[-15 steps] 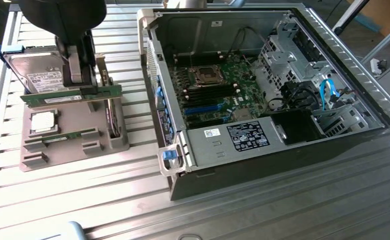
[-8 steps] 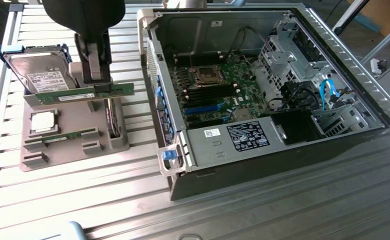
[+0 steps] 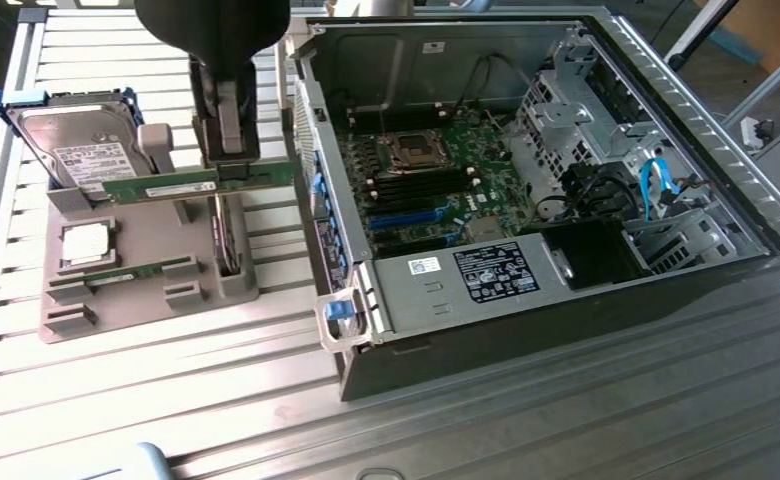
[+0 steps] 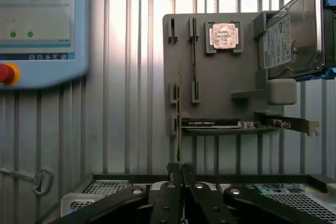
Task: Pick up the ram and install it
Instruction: 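Pick up the ram and move it above insertion slot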
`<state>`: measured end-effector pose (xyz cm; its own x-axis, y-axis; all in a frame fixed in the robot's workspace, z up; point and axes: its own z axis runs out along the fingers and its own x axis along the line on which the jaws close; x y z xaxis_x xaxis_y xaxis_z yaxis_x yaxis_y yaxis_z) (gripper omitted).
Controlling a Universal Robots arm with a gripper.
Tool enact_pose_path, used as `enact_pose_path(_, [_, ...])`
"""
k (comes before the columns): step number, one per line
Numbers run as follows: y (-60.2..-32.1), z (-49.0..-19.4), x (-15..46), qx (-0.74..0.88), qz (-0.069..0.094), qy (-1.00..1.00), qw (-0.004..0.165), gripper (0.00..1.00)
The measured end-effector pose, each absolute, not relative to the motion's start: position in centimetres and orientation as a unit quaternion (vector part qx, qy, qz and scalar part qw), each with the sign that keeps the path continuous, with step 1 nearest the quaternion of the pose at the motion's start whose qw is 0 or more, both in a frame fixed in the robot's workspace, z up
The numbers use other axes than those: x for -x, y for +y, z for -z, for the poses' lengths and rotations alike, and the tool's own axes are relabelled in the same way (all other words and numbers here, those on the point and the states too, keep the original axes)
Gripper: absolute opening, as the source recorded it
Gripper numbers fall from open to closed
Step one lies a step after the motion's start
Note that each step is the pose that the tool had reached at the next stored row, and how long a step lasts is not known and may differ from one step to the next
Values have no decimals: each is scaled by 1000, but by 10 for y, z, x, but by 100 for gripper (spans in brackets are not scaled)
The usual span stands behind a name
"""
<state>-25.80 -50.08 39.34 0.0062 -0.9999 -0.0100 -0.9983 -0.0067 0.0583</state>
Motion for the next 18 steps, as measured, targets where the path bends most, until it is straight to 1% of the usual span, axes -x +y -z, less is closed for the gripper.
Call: enact_pose_path(18, [-501,-396,207,-709,28,-704,21,12])
